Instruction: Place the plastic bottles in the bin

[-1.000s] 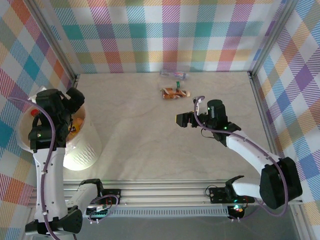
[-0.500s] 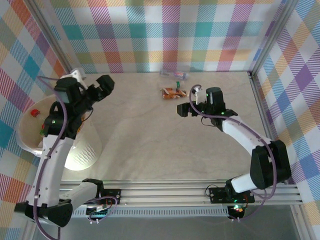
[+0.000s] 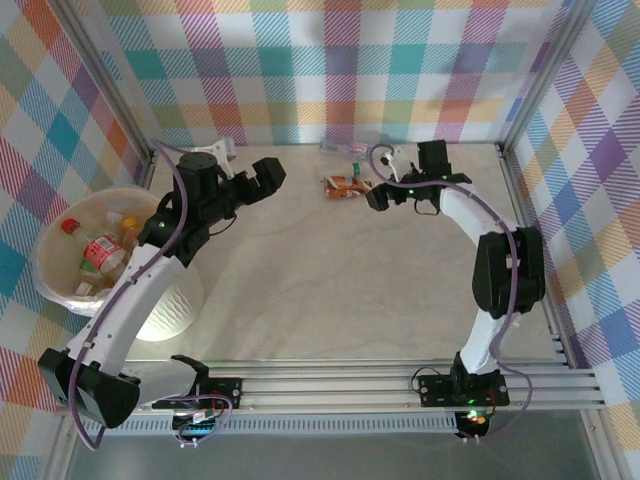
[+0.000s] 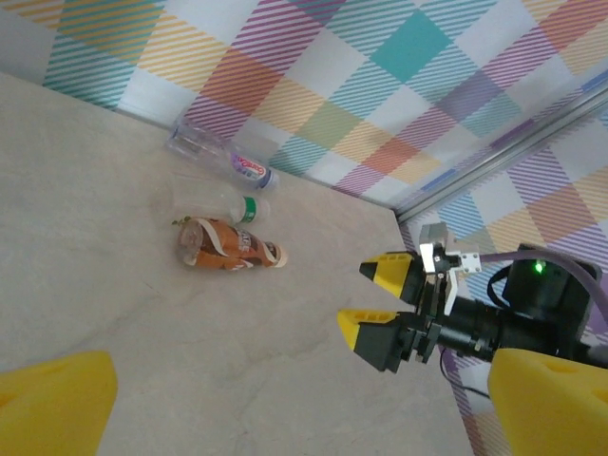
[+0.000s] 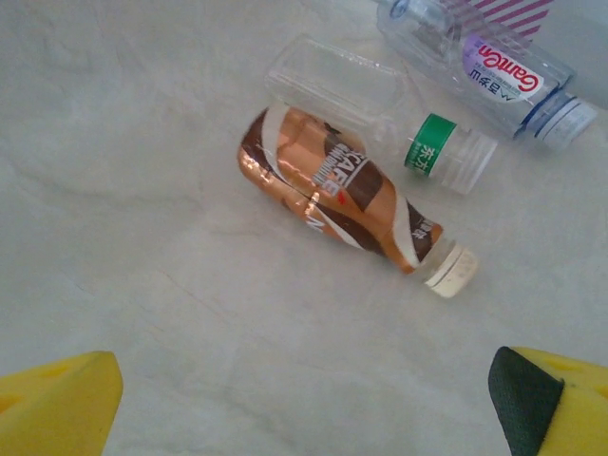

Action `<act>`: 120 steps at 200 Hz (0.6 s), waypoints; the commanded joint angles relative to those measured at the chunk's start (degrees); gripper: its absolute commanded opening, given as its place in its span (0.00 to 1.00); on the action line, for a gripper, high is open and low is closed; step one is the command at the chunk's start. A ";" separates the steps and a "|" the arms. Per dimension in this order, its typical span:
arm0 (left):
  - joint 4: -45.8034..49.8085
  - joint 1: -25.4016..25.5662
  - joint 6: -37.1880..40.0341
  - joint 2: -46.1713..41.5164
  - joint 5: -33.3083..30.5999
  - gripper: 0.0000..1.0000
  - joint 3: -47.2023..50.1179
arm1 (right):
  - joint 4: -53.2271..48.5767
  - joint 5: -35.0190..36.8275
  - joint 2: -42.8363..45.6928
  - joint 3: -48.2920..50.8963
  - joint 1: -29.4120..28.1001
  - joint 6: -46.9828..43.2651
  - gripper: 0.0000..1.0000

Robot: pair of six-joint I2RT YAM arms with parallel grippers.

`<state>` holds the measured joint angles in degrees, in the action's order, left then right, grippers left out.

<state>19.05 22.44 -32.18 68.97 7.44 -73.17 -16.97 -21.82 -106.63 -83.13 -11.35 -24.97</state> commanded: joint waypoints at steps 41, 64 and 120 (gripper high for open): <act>-2.61 0.68 -0.88 -0.45 -1.46 1.00 2.99 | -13.27 0.48 -14.70 -15.96 0.04 -30.88 0.98; -2.20 0.66 -0.79 -1.07 -2.17 1.00 3.21 | -14.46 1.46 -20.13 -21.51 0.04 -33.61 0.97; -0.98 0.77 -0.95 -1.44 -1.45 1.00 3.91 | -16.41 -0.01 -31.24 -32.69 -0.31 -35.24 0.95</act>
<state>17.93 22.44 -32.64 68.51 5.96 -69.76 -30.70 -19.62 -134.43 -111.31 -11.22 -57.14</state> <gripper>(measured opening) 0.997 0.950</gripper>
